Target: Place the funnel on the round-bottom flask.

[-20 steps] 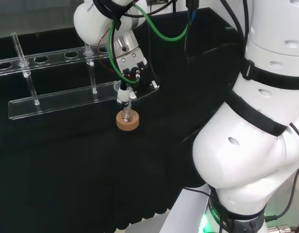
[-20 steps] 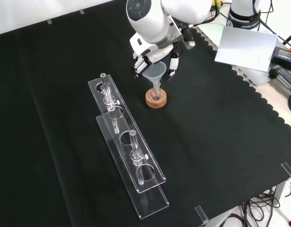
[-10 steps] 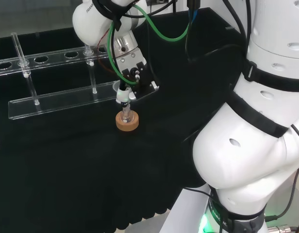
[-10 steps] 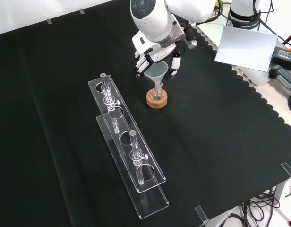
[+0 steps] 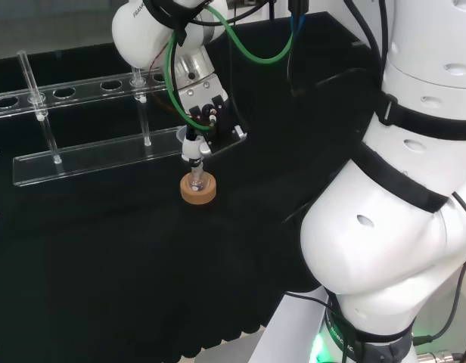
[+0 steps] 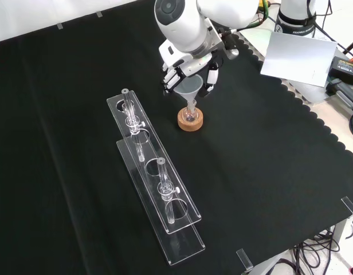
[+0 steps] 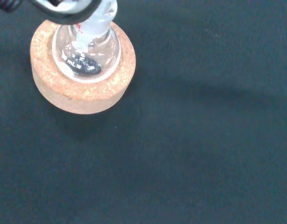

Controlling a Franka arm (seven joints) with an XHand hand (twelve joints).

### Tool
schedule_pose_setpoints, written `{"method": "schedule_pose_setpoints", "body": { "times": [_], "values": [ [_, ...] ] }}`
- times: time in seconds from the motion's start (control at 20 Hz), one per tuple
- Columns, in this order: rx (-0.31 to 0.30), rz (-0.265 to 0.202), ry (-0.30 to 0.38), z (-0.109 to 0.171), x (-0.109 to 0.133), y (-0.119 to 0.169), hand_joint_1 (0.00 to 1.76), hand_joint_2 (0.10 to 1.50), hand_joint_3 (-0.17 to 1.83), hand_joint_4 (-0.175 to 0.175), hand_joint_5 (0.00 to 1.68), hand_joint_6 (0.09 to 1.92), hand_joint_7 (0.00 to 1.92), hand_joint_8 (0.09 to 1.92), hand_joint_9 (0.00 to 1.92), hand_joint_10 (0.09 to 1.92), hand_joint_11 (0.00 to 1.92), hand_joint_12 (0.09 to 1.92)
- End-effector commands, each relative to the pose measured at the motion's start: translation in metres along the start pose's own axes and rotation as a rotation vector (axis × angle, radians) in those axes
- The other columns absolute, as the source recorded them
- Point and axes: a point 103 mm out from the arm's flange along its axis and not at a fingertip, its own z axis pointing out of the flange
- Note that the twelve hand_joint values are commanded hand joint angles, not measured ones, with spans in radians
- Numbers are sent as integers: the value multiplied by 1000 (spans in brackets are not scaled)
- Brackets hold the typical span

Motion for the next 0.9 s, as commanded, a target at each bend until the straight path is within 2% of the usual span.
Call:
{"method": "schedule_pose_setpoints", "body": {
  "times": [0.05, 0.6, 0.9],
  "values": [
    [28, 0, 9, 3, -1, 0, 795, 698, 661, -64, 368, 242, 238, 764, 618, 621, 499, 1316],
    [33, -25, -1, -3, 8, -8, 752, 637, 611, -66, 316, 87, 63, 722, 442, 679, 377, 1369],
    [32, -29, -15, -3, 13, -11, 741, 631, 593, -66, 307, 87, 44, 718, 410, 692, 358, 1383]
  ]
}}
